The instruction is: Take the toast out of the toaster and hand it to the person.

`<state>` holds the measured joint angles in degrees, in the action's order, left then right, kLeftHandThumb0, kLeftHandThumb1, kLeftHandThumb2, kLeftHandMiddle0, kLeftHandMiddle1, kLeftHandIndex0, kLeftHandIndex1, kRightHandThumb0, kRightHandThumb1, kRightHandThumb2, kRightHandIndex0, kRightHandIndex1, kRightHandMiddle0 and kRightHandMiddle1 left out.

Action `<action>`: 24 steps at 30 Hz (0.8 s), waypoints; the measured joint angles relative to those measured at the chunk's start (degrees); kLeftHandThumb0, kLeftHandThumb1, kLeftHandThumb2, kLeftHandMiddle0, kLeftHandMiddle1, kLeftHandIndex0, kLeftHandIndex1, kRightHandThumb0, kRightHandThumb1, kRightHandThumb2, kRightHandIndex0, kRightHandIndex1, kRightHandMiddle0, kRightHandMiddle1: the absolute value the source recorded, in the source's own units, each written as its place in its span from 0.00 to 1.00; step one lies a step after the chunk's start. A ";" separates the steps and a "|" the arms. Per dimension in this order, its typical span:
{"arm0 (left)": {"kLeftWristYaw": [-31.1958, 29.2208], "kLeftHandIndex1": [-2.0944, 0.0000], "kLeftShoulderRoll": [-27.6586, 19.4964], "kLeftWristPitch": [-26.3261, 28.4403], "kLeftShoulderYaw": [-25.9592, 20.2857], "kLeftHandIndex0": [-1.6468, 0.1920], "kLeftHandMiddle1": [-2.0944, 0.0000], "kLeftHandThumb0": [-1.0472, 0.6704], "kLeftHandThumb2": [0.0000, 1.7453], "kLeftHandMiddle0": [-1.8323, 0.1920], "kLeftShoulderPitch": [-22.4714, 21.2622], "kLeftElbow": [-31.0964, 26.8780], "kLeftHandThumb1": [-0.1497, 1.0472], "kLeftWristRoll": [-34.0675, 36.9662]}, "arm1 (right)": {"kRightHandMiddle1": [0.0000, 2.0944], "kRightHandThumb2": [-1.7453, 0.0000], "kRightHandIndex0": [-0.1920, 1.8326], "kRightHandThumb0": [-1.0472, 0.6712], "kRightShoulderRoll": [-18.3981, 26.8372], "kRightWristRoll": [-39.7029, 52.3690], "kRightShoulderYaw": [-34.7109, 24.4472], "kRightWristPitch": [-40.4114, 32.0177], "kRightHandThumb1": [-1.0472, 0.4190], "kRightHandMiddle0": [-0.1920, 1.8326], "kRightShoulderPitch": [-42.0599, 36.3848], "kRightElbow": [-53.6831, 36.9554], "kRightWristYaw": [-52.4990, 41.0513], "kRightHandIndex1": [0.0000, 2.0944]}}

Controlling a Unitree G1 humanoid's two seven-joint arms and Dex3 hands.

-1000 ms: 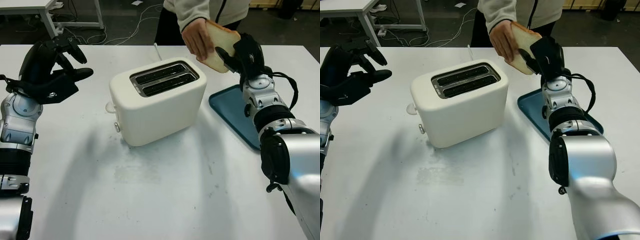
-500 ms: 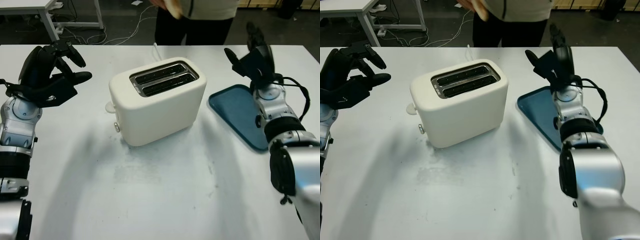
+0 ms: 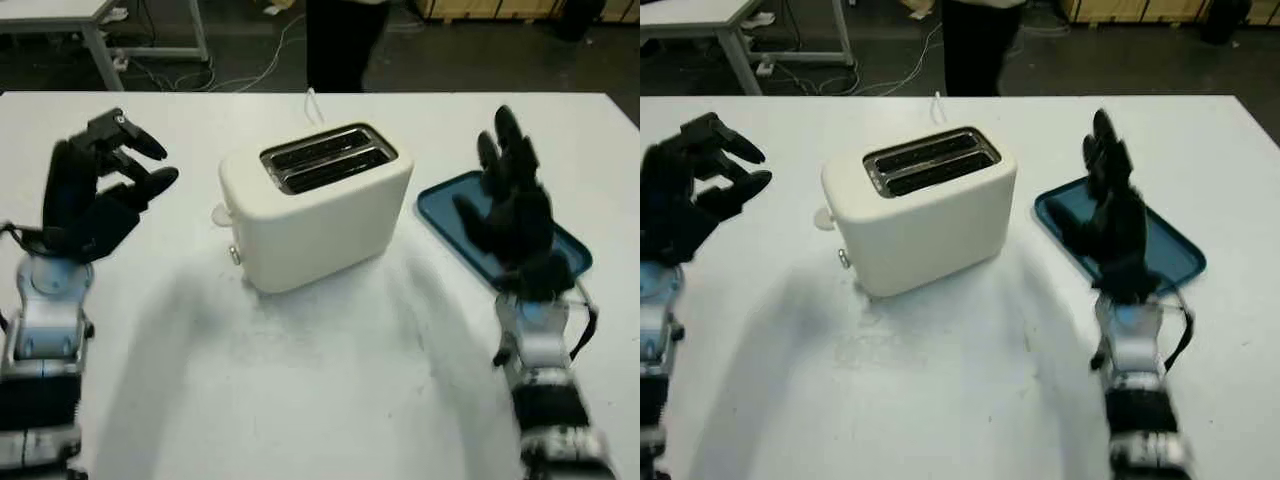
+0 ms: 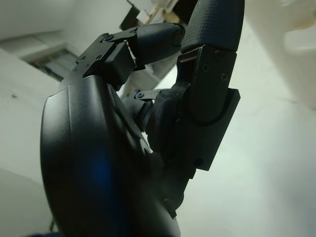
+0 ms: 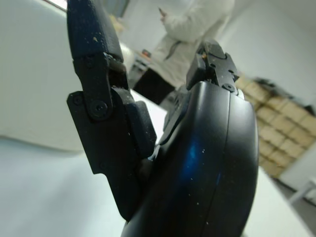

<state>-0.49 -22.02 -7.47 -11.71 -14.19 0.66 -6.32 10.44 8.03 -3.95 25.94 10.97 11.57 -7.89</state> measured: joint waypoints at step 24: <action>-0.61 0.17 12.09 10.06 5.21 0.85 0.17 0.00 0.00 0.84 10.31 -11.75 0.81 3.24 | 0.00 0.79 0.15 0.19 -10.91 -4.39 6.36 -14.34 0.09 0.16 -15.86 -20.90 5.84 0.03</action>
<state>-1.10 -9.94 2.59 -6.50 -3.88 -11.09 -3.07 -0.47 3.64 2.41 11.59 -4.89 -9.33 -2.04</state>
